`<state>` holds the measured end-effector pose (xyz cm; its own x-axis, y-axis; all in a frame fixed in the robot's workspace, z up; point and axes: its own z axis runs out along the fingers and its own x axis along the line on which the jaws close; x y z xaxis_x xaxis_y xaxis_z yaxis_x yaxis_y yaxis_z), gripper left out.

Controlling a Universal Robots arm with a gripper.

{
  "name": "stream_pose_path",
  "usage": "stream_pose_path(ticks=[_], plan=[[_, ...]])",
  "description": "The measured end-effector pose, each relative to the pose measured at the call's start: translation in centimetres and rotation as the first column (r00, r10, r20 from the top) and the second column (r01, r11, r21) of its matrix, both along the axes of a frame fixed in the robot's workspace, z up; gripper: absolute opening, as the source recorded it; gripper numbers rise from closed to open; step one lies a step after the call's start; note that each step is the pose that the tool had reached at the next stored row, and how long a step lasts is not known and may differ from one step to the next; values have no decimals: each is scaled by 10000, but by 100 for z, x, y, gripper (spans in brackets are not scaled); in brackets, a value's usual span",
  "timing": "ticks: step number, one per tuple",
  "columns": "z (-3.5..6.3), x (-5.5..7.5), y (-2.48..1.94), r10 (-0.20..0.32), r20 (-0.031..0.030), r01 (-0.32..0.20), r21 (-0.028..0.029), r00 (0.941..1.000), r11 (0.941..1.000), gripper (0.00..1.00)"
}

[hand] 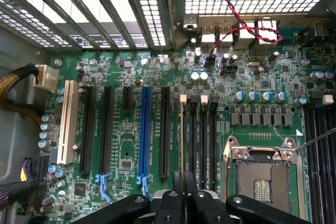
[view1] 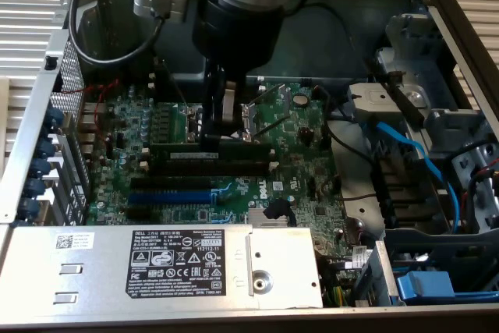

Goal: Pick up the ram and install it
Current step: 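Insert the ram into the slot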

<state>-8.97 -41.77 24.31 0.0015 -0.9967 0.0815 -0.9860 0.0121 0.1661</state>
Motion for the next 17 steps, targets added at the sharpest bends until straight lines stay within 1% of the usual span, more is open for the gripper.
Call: stream_pose_path(ticks=[2,4,7,9,11,13,17], plan=[[0,-2,0,-13,19,13,0,10000,10000,12],[-1,-3,0,-37,62,37,2,10000,10000,12],[0,-15,0,-76,161,76,0,9998,10000,12],[0,-28,0,-102,197,102,0,9998,9999,12],[0,-32,0,-126,220,126,2,9997,9999,12],[0,-33,-1,-136,230,136,2,9996,9999,12],[-1,-36,0,-141,233,141,1,9996,9999,12]])
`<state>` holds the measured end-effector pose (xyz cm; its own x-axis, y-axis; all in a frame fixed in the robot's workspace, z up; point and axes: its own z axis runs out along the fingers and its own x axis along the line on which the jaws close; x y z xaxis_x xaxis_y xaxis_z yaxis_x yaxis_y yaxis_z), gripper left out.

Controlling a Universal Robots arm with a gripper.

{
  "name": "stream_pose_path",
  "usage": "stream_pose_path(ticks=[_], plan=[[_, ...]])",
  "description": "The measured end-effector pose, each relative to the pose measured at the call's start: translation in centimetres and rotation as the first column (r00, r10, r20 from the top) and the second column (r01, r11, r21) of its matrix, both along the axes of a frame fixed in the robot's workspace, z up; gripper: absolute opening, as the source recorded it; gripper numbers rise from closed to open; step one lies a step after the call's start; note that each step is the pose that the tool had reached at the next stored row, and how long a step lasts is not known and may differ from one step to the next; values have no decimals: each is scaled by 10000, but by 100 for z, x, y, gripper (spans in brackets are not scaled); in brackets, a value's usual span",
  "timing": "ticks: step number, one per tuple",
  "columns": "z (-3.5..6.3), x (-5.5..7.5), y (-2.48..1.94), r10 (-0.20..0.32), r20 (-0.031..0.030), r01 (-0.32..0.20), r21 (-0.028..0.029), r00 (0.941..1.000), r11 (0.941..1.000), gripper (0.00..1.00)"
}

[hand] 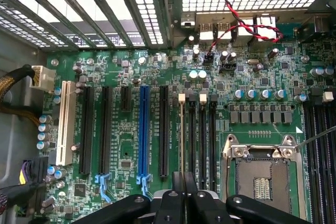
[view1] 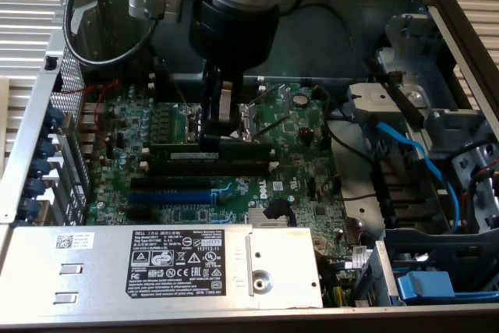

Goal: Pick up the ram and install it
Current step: 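Insert the ram into the slot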

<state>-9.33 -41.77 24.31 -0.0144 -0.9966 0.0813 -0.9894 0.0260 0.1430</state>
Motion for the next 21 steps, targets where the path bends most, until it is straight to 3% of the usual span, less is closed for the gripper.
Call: stream_pose_path(ticks=[21], plan=[[-30,-13,8,-47,-5,47,2,10000,10000,12]])
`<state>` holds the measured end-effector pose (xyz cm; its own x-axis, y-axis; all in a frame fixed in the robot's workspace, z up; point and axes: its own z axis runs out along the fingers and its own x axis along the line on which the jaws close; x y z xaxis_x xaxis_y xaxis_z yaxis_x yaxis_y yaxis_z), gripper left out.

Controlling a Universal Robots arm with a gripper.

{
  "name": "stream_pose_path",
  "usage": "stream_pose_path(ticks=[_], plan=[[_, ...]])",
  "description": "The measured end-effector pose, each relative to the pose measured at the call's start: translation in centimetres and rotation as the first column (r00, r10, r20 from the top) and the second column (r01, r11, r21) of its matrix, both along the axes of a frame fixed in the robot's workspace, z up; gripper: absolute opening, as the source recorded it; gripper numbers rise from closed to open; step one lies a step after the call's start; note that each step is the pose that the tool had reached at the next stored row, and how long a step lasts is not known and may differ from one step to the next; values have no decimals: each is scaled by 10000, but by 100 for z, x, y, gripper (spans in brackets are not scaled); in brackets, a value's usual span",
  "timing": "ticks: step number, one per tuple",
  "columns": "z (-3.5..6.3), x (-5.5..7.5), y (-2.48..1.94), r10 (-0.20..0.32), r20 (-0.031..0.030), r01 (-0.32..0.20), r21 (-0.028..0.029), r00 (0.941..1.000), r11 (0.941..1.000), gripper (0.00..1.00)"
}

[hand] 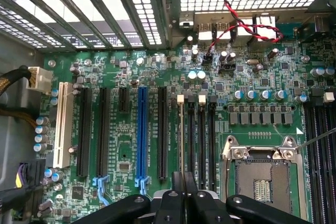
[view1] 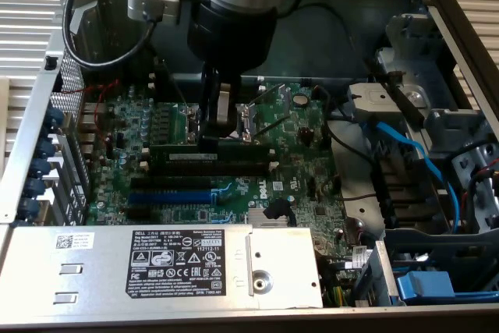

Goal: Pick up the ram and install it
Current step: 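Insert the ram into the slot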

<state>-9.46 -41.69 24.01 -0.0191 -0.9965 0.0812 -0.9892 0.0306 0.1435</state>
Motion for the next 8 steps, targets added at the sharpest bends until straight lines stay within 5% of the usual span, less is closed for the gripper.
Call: stream_pose_path(ticks=[8], plan=[[-1,1,-1,-18,-78,18,11,10000,10000,12]])
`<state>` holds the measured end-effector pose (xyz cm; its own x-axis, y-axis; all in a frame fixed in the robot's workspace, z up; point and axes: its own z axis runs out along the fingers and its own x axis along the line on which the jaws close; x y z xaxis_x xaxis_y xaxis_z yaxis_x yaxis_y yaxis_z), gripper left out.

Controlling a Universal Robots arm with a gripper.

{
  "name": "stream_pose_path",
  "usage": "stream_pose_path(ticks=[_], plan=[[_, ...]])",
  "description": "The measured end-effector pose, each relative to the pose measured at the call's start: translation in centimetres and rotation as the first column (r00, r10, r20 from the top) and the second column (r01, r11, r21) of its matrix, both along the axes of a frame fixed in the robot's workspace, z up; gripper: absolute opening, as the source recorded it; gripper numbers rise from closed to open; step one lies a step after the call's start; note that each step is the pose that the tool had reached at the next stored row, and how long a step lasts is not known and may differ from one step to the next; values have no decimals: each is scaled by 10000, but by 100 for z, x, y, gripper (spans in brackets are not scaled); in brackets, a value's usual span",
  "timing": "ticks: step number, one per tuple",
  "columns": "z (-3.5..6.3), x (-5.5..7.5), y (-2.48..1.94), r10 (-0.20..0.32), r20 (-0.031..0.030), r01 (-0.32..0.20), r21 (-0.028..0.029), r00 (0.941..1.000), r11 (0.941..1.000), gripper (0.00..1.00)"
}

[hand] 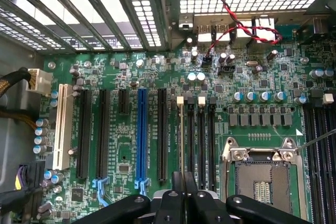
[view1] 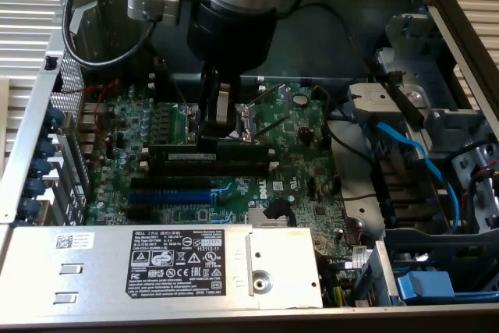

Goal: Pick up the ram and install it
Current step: 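Insert the ram into the slot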

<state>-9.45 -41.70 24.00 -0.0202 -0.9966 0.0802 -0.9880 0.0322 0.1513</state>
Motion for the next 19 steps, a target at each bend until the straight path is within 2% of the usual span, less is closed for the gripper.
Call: stream_pose_path(ticks=[6,13,19], plan=[[0,11,-8,1,-11,-1,4,10000,10000,12],[-9,11,-9,-3,-58,3,4,10000,10000,12],[-9,12,-7,8,-61,-8,3,10000,10000,12]])
